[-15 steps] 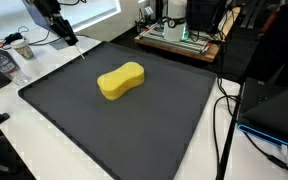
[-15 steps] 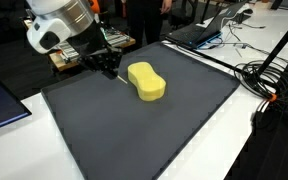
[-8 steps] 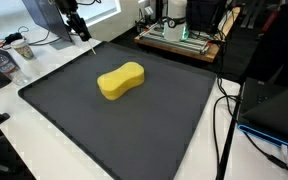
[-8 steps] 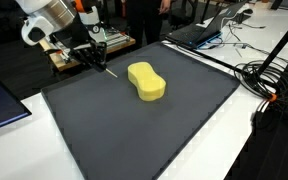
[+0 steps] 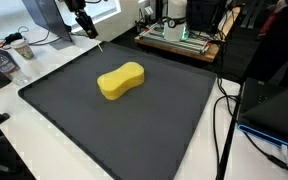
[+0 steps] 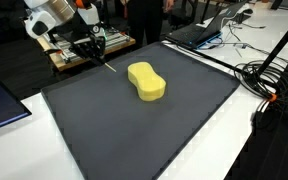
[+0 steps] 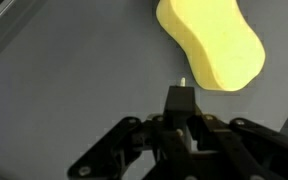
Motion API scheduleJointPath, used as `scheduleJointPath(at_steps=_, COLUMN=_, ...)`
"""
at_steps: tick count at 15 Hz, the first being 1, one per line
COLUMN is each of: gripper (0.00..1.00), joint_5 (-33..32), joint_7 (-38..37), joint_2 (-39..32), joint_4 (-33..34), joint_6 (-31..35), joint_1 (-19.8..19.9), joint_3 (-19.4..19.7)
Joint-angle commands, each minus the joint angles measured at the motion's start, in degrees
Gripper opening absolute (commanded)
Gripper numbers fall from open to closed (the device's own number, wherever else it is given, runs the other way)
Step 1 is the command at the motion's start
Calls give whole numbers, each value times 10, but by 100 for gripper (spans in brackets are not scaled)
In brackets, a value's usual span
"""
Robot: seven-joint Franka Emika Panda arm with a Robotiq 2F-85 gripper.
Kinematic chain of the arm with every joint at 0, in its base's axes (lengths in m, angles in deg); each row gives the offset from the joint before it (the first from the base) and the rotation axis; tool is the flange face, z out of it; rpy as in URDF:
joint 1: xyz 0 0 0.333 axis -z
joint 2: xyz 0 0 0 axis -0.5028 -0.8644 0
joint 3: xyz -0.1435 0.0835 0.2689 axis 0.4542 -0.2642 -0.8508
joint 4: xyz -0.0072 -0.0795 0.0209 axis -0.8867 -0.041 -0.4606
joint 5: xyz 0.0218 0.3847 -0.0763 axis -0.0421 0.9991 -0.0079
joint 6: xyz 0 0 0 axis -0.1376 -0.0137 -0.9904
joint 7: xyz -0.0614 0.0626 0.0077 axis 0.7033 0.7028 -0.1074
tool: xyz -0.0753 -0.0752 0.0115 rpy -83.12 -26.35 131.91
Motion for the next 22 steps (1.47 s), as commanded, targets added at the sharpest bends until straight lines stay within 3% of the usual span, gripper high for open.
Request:
scheduleJointPath(at_steps=1, gripper=4, joint_5=-3, joint_7=-1, joint_2=27, joint_4=-32, joint_6=26, joint_1=-31, joint_3=22)
scheduleJointPath(at_steps=6, gripper=4, joint_5=-12, joint_7=-1, joint_2=100, joint_4=-116, joint_6=69, joint_1=-50, joint_3=40)
scheduleJointPath(at_steps=12, gripper=4, joint_5=-23, joint_7=-7, joint_2=247, joint_4=-270, joint_6=152, joint_1=-55, joint_3=51)
scheduleJointPath(at_steps=16, gripper=4, joint_5=-84, joint_7=-34, joint_2=359, joint_4=-379, joint_6=234, joint_1=-60, joint_3=23)
scheduleJointPath(at_steps=20, gripper=4, joint_5=-148, joint_7=-83, joint_2=446, joint_4=-455, joint_6=282, joint_1=-62, joint_3=-31)
scheduleJointPath(at_steps=21, gripper=4, joint_5=-159, joint_7=-96, joint_2=467, joint_4=-470, joint_6=286, joint_1=-65, joint_3=-48)
scheduleJointPath(at_steps=22, gripper=4, joint_5=-169, joint_7=-104, joint_2=444, joint_4=-423, joint_6=270, joint_1=-69, joint_3=-61)
